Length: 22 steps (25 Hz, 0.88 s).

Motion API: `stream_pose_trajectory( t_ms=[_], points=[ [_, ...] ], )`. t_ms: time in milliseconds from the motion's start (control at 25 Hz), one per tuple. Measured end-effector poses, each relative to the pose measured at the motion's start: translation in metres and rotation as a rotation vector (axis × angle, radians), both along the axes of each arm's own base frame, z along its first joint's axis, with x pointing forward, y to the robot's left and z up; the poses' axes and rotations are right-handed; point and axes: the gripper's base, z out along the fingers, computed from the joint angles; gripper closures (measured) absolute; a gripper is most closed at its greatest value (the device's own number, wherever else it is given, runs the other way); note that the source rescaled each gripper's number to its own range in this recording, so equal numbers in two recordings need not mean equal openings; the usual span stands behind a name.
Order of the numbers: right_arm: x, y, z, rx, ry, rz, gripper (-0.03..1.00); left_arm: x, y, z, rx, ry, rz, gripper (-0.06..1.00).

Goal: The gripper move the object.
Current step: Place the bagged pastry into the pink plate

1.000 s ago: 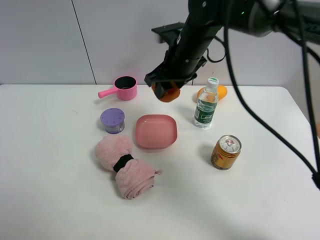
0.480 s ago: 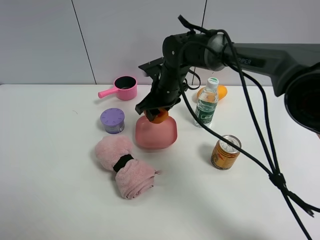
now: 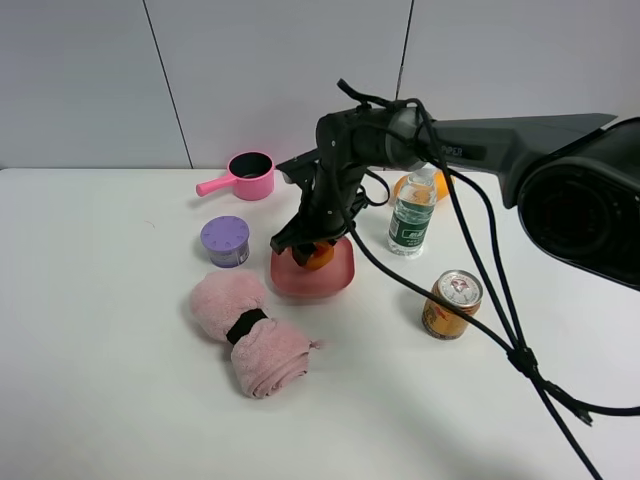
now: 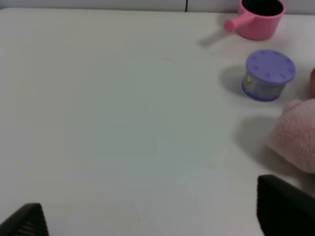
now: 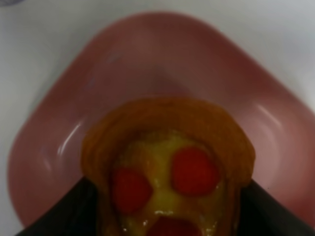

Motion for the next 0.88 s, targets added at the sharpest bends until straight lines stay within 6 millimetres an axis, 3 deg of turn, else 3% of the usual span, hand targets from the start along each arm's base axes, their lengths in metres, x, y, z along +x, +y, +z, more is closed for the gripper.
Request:
stream_pose_trajectory(
  t_ms=[280, 560, 720, 800, 880],
  points=[
    [0.0, 0.0, -0.017, -0.018, 0.026, 0.0, 0.97, 0.0, 0.0, 0.0, 0.0, 0.0, 0.0, -0.06],
    [-0.001, 0.001, -0.017, -0.011, 0.047, -0.007, 0.95, 0.0, 0.0, 0.0, 0.0, 0.0, 0.0, -0.06],
    [-0.002, 0.001, -0.017, -0.009, 0.052, -0.009, 0.25, 0.0, 0.0, 0.0, 0.0, 0.0, 0.0, -0.06],
    [-0.002, 0.001, -0.015, -0.007, 0.049, -0.01, 0.07, 0.0, 0.0, 0.0, 0.0, 0.0, 0.0, -0.06],
    [-0.002, 0.001, -0.006, 0.001, 0.042, -0.01, 0.01, 0.0, 0.0, 0.0, 0.0, 0.0, 0.0, -0.06]
  ],
)
